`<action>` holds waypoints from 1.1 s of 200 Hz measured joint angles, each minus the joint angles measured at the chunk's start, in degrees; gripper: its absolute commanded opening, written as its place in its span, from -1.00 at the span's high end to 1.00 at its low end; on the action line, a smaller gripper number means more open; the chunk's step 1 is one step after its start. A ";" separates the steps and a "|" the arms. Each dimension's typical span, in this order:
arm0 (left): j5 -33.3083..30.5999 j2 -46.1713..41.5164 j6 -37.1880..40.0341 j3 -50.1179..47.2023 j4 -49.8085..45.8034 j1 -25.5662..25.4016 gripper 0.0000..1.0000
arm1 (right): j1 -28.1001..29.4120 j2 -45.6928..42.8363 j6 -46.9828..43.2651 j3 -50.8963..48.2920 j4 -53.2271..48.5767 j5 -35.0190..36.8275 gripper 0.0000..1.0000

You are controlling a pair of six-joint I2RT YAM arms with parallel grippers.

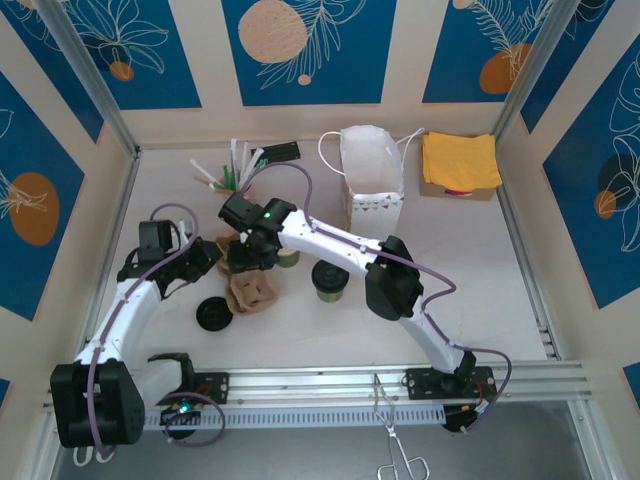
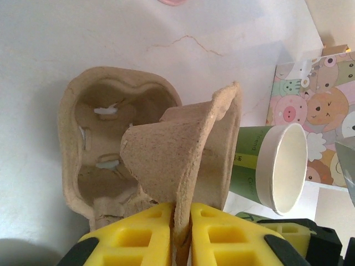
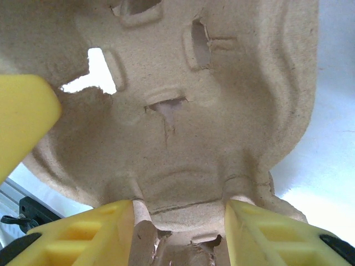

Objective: Pack the takeout coffee

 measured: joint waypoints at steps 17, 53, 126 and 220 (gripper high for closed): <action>0.44 0.02 0.00 0.00 0.02 0.02 0.73 | -0.15 0.00 -0.17 -0.02 0.17 -0.15 0.07; 0.85 0.07 0.02 0.00 0.46 0.02 0.73 | -0.26 0.00 -0.17 -0.02 0.17 -0.26 0.07; 0.85 1.05 0.04 0.00 0.59 0.07 0.72 | -0.26 0.00 -0.17 -0.96 0.52 -0.46 0.06; 0.90 1.86 0.07 0.00 0.61 0.11 0.73 | -0.26 -0.04 -0.63 -2.97 2.10 -1.51 0.05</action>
